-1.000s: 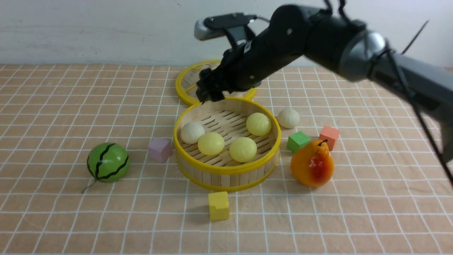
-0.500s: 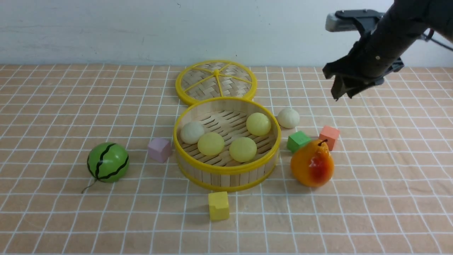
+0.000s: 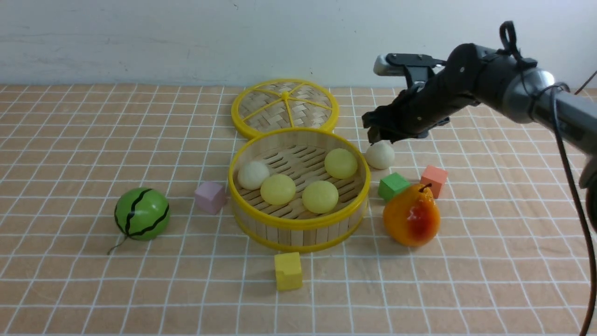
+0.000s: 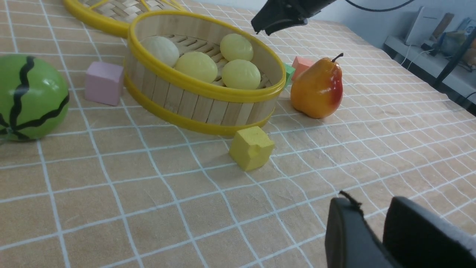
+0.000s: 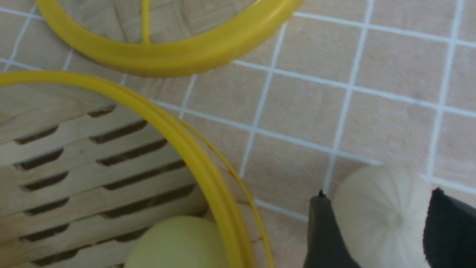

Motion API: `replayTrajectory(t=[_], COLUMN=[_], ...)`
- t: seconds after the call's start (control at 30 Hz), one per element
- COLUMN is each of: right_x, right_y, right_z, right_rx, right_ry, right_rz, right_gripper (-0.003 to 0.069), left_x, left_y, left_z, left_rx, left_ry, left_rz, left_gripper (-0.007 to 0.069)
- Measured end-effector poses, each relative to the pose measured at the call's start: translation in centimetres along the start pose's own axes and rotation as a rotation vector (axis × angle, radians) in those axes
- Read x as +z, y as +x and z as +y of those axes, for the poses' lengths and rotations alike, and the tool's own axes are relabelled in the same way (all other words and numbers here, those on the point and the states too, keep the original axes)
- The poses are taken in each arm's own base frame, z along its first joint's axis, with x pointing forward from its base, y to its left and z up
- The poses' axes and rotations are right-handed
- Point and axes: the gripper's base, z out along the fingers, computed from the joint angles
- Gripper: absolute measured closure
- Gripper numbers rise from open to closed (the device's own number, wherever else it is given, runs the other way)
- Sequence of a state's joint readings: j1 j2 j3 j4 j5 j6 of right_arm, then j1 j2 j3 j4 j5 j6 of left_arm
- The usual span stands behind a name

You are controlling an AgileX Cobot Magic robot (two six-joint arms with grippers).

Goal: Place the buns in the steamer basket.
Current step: Use the right arm to grab a steamed stuffed bun

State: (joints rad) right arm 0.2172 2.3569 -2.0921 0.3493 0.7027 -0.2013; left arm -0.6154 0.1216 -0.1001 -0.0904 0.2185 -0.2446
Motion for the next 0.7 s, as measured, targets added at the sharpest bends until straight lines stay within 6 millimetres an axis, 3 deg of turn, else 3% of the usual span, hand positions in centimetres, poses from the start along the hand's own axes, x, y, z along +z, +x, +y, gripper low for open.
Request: replayTrajectory(t=[0.13,0.4,0.7], right_x=[0.9,0.9,0.9], right_y=[0.0,0.1,0.1], right_z=[0.2,-0.7,-0.6], right_rx=[-0.029,-0.017,0.021], right_ry=[0.027,0.125,0.106], right_rz=[-0.012,-0.005,-0.009], right_gripper=[0.0291,0.0291,0.0291], left_x=[0.0,0.0,0.0], left_y=[0.0,0.0,0.0], left_z=[0.0,0.0,0.0], left_rx=[0.0,0.0,0.0], left_ry=[0.0,0.0,0.0], left_rz=[0.0,0.0,0.0], left_gripper=[0.0466,0.0459,0.0444])
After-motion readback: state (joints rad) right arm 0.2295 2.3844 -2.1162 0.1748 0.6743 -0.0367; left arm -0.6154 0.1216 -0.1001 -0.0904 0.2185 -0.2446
